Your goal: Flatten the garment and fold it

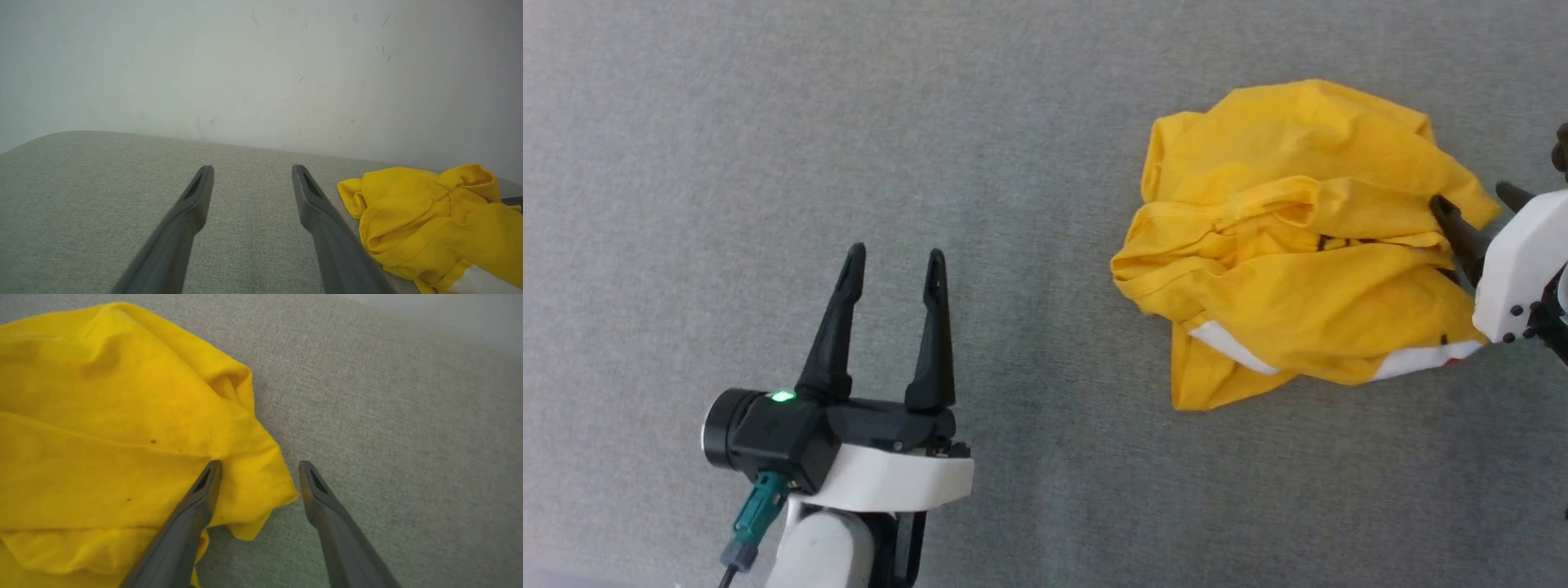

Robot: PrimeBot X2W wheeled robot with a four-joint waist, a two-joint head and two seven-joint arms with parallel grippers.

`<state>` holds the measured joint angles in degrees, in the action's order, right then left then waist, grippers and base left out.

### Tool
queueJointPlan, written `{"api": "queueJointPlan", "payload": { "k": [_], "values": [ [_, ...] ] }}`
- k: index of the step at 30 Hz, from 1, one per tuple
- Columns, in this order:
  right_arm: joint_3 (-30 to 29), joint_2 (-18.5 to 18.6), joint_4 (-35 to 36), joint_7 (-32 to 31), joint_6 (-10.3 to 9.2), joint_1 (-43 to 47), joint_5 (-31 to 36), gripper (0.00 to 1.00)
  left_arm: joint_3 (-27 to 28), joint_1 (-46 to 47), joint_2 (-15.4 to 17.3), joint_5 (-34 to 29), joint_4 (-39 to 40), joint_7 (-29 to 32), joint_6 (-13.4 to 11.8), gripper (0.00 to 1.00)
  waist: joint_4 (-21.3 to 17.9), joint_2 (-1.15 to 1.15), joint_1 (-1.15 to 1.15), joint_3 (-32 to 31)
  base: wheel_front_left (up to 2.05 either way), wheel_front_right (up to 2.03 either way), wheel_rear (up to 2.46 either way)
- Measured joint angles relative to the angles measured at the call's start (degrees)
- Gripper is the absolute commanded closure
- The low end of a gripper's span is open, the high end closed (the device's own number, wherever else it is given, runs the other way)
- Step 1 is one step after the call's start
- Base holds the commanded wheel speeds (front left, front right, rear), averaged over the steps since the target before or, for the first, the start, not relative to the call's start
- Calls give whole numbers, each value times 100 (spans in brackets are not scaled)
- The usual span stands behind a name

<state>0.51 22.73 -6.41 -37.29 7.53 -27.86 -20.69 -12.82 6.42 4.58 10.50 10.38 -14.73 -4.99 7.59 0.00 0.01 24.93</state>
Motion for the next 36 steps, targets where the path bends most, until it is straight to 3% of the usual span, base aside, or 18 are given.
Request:
{"api": "queueJointPlan", "payload": {
  "k": [4, 5, 6, 11, 17, 25, 28, 31, 36],
  "values": [
    [125, 73, -224, -43, 0, -3, -11, 0, -16, 19, -82, 0, -32, 0, 64, 0, 147, 0, 0, 151, 0, 0, 0],
    [138, 91, -220, -49, 0, -19, -43, 58, -16, 21, -89, 0, -47, 0, 90, 0, 178, 0, -1, 184, 0, 0, 0],
    [143, 114, -210, -56, 0, -46, -86, 99, -14, 23, -93, 0, -62, 0, 91, 0, 205, 0, -1, 211, 0, 0, 0],
    [193, 74, -145, -18, 1, -148, -182, 100, 57, 53, -110, -16, -172, 0, 101, 0, 235, 0, -1, 225, 0, 0, 0],
    [36, -76, 101, 526, 1, -389, -258, 100, 196, 59, -124, -52, -282, 0, 196, 0, 143, 0, -1, -28, 0, 0, 0],
    [-1053, -111, 831, 1037, 1, -491, -181, 100, 413, -204, -132, -52, -394, 0, 290, 0, -146, 0, -2, -605, 0, 0, 0],
    [-1770, -226, 1176, 1085, 1, 74, -74, 100, 467, -326, -133, -54, -393, 0, 310, 0, -278, 0, -3, -766, 0, 0, 0],
    [-2574, -567, 1377, 1080, 1, 1105, 116, 100, 481, -394, -135, -90, -404, 0, 391, 0, -397, 0, -2, -869, 0, 0, 0],
    [-3541, -1110, 1054, 1173, 1, 2837, 642, 100, 505, -403, -140, -102, -441, 0, 445, 0, -495, 0, -2, -942, 0, 0, 0]
  ]
}}
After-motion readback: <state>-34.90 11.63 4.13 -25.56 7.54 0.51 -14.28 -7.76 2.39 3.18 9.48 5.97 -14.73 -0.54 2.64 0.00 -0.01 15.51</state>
